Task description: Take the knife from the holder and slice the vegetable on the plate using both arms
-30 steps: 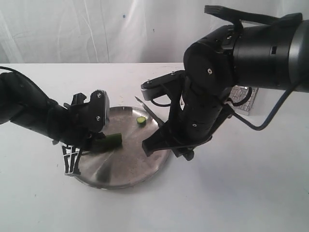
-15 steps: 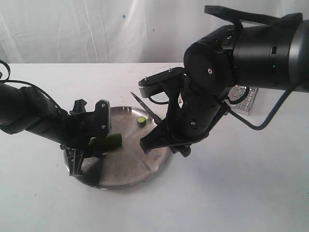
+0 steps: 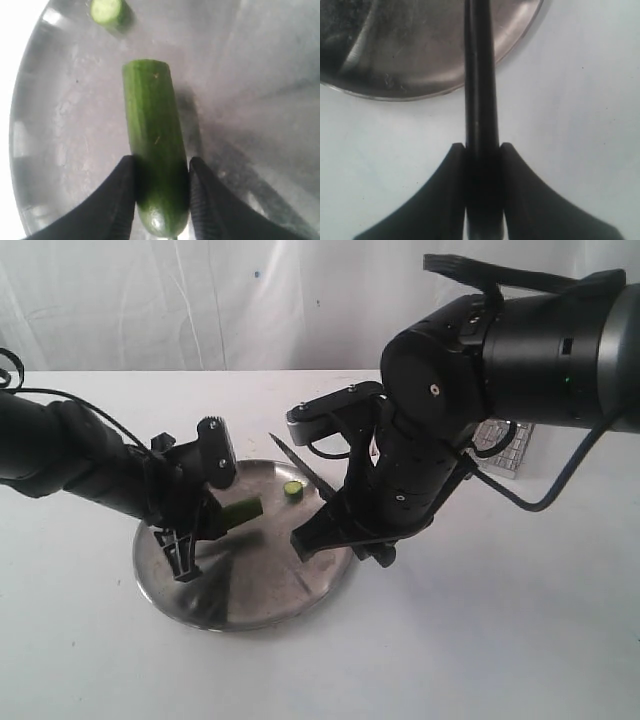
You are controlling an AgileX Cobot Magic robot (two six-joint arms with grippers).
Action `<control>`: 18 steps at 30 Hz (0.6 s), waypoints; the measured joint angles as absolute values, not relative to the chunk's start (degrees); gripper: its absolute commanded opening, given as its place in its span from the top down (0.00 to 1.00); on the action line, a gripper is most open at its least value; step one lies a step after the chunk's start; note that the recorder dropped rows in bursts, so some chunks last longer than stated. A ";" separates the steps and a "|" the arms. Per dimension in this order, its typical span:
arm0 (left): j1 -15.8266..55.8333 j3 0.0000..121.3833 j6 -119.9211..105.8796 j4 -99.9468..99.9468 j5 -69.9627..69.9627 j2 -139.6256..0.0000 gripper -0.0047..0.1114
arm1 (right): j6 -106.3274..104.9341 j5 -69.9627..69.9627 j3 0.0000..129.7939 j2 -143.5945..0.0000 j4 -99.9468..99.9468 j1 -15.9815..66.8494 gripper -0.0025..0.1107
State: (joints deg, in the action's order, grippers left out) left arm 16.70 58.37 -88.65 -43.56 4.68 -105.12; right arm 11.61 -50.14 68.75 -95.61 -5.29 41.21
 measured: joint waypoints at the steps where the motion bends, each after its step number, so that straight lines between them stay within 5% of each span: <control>1: 16.70 59.16 -87.57 -43.68 5.81 -105.12 0.96 | 11.61 -50.14 68.75 -95.61 -5.29 41.21 0.98; 8: 16.70 60.67 -85.86 -43.68 9.76 -106.72 0.92 | 11.47 -50.14 68.75 -95.61 -5.05 41.21 0.98; 18: 16.70 60.96 -85.86 -41.64 11.53 -107.60 0.47 | 11.47 -50.47 68.75 -95.61 -4.61 41.21 0.98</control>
